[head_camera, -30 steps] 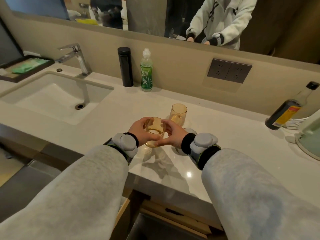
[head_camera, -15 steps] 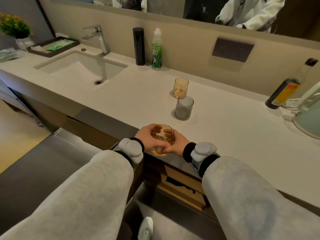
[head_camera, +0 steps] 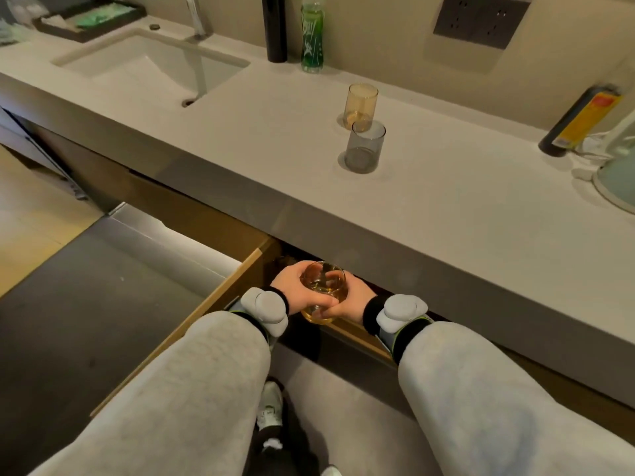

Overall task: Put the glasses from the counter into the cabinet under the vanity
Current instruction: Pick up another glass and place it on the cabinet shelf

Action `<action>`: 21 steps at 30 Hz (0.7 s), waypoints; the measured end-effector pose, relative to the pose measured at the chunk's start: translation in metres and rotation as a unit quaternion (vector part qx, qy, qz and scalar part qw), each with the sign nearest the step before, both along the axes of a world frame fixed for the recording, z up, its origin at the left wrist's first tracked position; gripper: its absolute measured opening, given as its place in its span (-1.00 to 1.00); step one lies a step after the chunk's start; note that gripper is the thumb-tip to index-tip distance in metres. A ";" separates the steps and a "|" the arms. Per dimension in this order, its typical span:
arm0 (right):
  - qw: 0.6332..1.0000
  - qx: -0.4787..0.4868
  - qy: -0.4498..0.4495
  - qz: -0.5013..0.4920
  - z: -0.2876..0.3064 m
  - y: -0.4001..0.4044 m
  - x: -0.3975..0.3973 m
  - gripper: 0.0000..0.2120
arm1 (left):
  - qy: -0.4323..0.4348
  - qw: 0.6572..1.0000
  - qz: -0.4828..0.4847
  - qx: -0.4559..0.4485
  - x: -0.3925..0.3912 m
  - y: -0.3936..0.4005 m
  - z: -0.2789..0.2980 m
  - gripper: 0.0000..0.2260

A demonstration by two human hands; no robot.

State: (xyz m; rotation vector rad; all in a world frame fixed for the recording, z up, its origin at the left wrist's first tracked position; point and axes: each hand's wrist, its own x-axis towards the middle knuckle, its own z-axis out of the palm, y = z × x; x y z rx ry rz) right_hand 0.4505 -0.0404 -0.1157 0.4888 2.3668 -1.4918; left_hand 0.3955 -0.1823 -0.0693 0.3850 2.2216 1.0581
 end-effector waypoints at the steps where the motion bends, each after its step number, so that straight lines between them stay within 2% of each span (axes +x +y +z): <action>1: 1.000 -0.006 -0.006 -0.004 -0.005 0.000 0.003 -0.25 | -0.005 1.000 -0.001 -0.003 0.002 0.000 -0.005 -0.34; 12: 0.997 -0.055 -0.054 -0.028 -0.093 0.005 -0.008 -0.18 | -0.039 0.999 -0.002 -0.015 -0.014 0.008 -0.087 -0.34; 21: 0.996 -0.062 -0.045 -0.039 -0.192 0.010 -0.053 -0.18 | -0.035 0.999 -0.002 -0.025 -0.061 0.017 -0.191 -0.32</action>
